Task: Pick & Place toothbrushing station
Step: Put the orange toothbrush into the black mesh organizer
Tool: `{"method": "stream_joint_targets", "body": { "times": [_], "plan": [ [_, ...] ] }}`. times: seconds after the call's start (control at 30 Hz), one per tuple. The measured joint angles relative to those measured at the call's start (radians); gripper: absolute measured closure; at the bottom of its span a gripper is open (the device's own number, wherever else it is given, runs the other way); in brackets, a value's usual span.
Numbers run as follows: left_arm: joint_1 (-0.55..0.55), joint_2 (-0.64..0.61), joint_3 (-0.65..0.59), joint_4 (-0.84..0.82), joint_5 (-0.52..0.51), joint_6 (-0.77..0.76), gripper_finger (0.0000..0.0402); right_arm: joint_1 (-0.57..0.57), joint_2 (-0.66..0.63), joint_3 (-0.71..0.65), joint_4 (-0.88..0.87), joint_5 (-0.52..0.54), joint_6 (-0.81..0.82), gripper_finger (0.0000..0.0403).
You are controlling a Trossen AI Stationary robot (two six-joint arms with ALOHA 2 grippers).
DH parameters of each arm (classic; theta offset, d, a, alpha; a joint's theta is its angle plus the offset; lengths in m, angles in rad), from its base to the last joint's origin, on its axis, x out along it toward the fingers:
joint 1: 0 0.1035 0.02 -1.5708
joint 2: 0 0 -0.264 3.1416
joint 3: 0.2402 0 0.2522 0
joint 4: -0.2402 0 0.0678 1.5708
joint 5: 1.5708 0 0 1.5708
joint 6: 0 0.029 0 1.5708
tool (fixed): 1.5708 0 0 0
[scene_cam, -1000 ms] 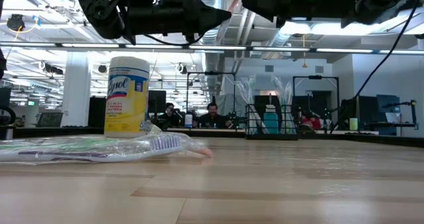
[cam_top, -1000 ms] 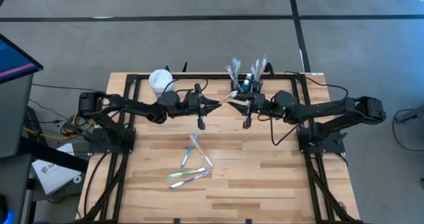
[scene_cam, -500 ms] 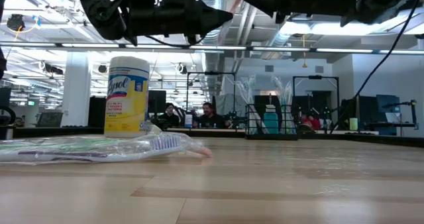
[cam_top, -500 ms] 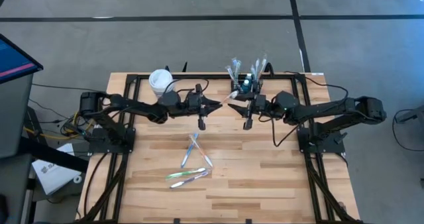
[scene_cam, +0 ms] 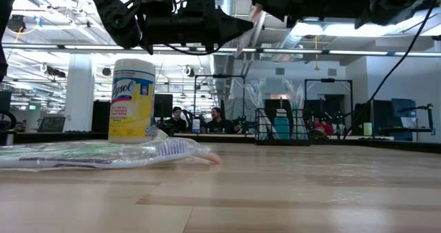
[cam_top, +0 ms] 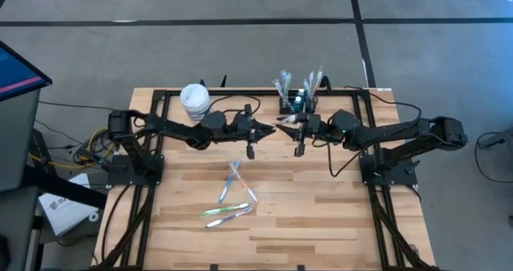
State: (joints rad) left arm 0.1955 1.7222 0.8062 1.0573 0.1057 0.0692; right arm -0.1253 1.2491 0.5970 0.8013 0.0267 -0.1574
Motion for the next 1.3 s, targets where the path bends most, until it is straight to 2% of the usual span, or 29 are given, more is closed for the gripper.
{"method": "stream_joint_targets", "body": {
  "times": [0.23,0.63,0.87,1.03,1.3],
  "plan": [
    [0.000,0.000,0.000,0.000,0.000,0.005,0.0368,0.000,0.000,0.000,0.000,-0.003,0.002,0.0389],
    [0.001,0.000,0.000,-0.001,-0.010,0.001,0.0319,-0.001,0.000,0.000,-0.008,0.030,0.027,0.0392],
    [0.009,-0.002,0.000,-0.033,-0.009,0.003,0.0304,-0.001,-0.058,0.000,-0.090,0.056,0.032,0.0392],
    [0.013,-0.002,0.000,-0.051,-0.008,0.004,0.0298,-0.004,-0.093,0.000,-0.142,0.126,0.034,0.0392],
    [-0.007,-0.002,0.000,-0.115,-0.007,0.002,0.0299,-0.114,-0.083,0.000,-0.197,0.136,0.093,0.0392]
  ]
}}
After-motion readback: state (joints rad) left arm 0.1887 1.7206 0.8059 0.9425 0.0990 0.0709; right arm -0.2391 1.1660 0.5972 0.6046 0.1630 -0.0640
